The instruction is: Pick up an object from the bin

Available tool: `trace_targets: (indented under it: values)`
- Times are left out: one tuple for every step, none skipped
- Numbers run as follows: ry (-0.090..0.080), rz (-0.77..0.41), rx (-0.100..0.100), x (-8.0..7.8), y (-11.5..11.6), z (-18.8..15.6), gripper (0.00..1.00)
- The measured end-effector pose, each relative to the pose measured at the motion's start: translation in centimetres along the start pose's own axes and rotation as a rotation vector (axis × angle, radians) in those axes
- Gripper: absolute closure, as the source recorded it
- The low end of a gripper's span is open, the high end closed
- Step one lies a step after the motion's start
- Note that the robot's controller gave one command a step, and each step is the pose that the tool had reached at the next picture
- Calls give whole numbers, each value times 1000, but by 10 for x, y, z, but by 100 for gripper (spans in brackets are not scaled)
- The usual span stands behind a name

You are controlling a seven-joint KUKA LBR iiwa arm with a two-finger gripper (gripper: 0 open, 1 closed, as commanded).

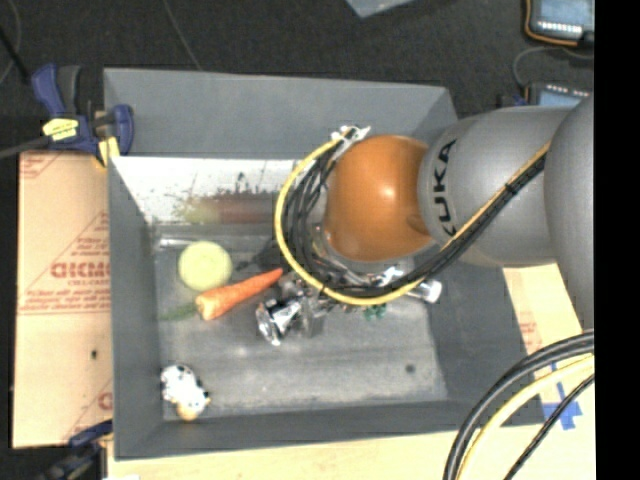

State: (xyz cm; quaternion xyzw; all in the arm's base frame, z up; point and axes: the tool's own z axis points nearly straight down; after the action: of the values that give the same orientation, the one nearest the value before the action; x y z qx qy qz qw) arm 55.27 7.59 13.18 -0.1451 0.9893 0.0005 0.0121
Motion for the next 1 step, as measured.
trace_targets:
  values:
    - [14,12,-2,3,-1,10,100]
